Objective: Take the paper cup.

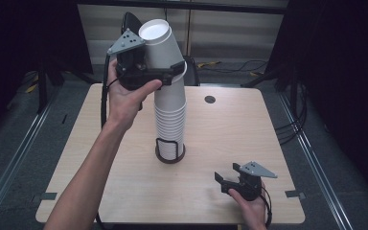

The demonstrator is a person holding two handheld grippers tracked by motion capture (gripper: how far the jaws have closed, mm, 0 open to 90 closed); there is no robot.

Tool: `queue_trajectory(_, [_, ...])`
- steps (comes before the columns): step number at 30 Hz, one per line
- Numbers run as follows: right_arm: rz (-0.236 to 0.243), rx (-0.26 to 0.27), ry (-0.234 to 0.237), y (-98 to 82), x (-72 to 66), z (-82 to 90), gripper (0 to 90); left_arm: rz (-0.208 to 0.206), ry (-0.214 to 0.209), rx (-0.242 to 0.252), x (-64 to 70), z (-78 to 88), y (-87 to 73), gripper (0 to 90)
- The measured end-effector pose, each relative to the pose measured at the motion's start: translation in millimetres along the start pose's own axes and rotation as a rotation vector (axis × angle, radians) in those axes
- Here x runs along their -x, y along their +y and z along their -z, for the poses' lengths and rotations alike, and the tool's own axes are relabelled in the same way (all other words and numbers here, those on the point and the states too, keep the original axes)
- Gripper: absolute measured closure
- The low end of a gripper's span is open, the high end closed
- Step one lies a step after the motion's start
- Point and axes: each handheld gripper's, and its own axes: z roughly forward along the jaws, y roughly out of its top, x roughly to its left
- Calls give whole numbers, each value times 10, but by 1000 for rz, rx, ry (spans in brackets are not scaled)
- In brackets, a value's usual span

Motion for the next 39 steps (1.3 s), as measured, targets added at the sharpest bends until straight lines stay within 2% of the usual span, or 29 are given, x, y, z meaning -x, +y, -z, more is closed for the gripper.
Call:
queue_trajectory(7, [-4,-3,8,-5,-16,-9,183,3,9,16,-22,43,34,113])
queue_trajectory(11, [-5,-3,8,-6,-13,-13,183,18,-2,19,-36,61,54,113])
queue_trajectory(13, [-6,-4,8,-6,-17,-12,183,18,5,20,-40,68,60,113])
queue_trajectory(14, [-3,-7,9,-7,-19,-10,183,26,12,37,-49,89,72,113])
queue_trajectory(17, [-4,-6,10,-9,-20,-8,184,37,6,35,-73,109,89,113])
queue_trajectory(21, [-4,-6,10,-8,-20,-9,183,19,15,15,-91,138,93,113])
queue_trajectory(24, [0,-1,11,-9,-19,-10,184,21,11,13,-103,166,96,113])
queue_trajectory(25, [-1,-2,12,-9,-20,-12,183,9,11,13,-115,211,102,113])
queue_trajectory(29, [-3,-3,15,-9,-27,-8,183,12,17,19,-140,285,101,113])
queue_trajectory(32, [1,-2,17,-7,-43,-18,183,-3,26,8,-161,344,95,113])
queue_trajectory(39, [-4,-4,16,-10,-48,-19,183,-11,35,-2,-240,516,71,112])
